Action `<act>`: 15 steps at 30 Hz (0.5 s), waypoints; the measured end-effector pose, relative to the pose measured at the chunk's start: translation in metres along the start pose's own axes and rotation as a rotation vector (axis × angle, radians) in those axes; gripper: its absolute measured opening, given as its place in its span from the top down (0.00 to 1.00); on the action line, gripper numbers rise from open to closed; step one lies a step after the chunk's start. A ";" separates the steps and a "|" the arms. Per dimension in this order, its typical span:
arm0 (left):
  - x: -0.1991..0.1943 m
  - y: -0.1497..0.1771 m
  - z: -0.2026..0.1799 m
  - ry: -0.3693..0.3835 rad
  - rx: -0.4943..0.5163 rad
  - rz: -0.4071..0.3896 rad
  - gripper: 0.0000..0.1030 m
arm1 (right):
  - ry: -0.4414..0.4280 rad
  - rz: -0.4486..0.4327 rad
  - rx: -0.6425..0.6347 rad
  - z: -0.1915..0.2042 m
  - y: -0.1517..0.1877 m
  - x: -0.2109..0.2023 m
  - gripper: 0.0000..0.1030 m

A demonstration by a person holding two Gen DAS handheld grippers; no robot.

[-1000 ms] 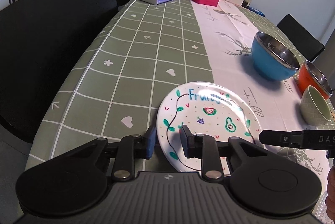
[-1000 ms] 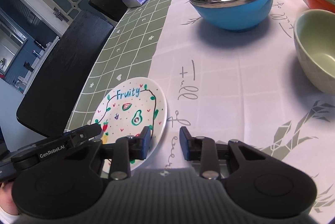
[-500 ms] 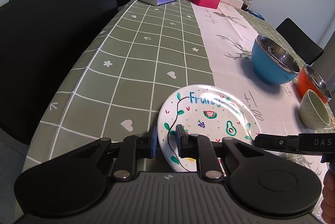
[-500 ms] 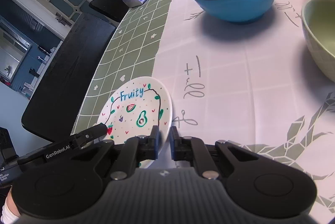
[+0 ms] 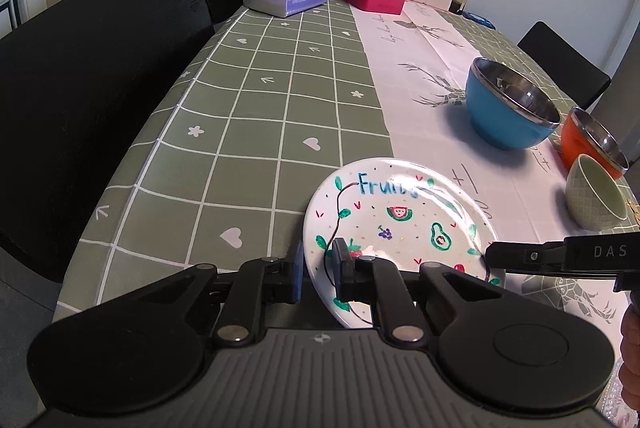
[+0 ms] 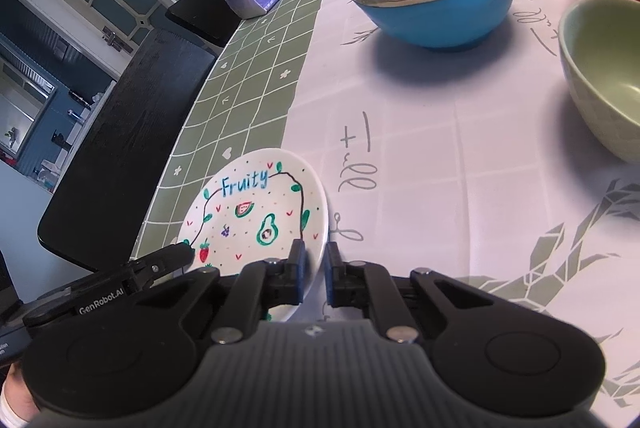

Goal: Organize plates and bowls
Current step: 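Lift the white Fruity plate by its rim with the right gripper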

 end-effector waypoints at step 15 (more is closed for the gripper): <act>-0.026 0.004 -0.044 0.033 0.019 -0.005 0.85 | 0.003 -0.041 0.011 -0.017 0.005 -0.050 0.93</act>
Point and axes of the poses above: each gripper's, at about its wrist camera, not at the fingertips, and x roughly the way its jaws point, z to its left, y to its underside, the point moved 10 cm from there along x, roughly the way its jaws point, and after that the axes turned 12 degrees about y, right-handed, at the moved point
